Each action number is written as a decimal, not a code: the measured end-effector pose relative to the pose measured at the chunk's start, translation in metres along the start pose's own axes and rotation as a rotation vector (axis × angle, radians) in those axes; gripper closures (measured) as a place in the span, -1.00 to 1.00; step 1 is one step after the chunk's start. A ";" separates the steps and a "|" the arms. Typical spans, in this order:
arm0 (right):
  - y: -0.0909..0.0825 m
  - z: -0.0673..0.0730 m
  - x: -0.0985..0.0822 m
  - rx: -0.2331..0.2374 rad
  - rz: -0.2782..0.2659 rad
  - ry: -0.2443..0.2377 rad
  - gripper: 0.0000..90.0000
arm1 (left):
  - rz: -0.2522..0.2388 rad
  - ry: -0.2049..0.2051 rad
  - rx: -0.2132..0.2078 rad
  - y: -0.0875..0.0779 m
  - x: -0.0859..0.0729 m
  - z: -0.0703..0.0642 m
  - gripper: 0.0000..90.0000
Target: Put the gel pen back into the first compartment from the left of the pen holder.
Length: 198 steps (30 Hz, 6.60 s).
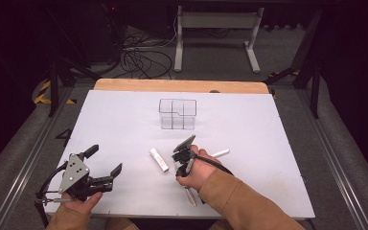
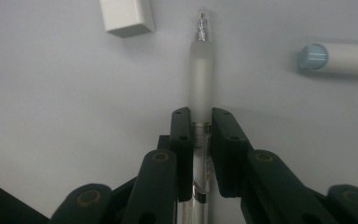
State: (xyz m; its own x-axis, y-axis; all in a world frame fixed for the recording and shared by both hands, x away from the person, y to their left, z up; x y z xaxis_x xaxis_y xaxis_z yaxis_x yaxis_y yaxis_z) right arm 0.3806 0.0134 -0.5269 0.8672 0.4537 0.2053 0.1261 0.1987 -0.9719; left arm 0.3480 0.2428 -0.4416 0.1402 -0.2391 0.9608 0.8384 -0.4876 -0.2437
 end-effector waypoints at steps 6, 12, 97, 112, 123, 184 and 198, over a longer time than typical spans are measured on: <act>-0.018 -0.002 0.003 0.030 -0.052 0.000 0.79 | 0.000 0.000 0.001 0.000 0.000 0.000 -0.82; -0.028 -0.005 0.006 0.040 -0.085 0.006 0.79 | 0.000 0.001 0.001 0.000 0.000 0.000 -0.82; -0.142 -0.024 0.120 0.273 -0.937 -0.135 0.78 | 0.003 0.000 0.007 0.000 -0.001 0.001 -0.82; -0.145 -0.026 0.162 0.243 -1.019 -0.135 0.78 | 0.001 -0.003 0.006 0.001 -0.001 0.001 -0.81; -0.144 -0.031 0.184 0.227 -1.080 -0.125 0.78 | -0.001 -0.003 0.005 0.000 -0.001 0.001 -0.81; -0.142 -0.054 0.199 0.176 -1.173 -0.122 -0.04 | 0.003 0.006 0.001 0.000 -0.001 0.000 -0.82; -0.168 -0.067 0.149 0.203 -1.193 -0.165 -0.17 | -0.001 -0.002 -0.004 0.002 0.002 0.000 -0.82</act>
State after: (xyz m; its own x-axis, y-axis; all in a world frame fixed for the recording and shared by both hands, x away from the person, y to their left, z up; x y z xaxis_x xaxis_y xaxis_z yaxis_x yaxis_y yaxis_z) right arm 0.5211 -0.0102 -0.3410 0.1855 -0.0042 0.9826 0.7105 0.6913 -0.1312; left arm 0.3494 0.2413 -0.4405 0.1404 -0.2364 0.9615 0.8363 -0.4915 -0.2429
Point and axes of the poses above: each handheld gripper's, and its own axes: y roughly forward along the jaws, x roughly out of its top, z roughly to its left, the point moved 9 cm from there along y, roughly forward along the jaws
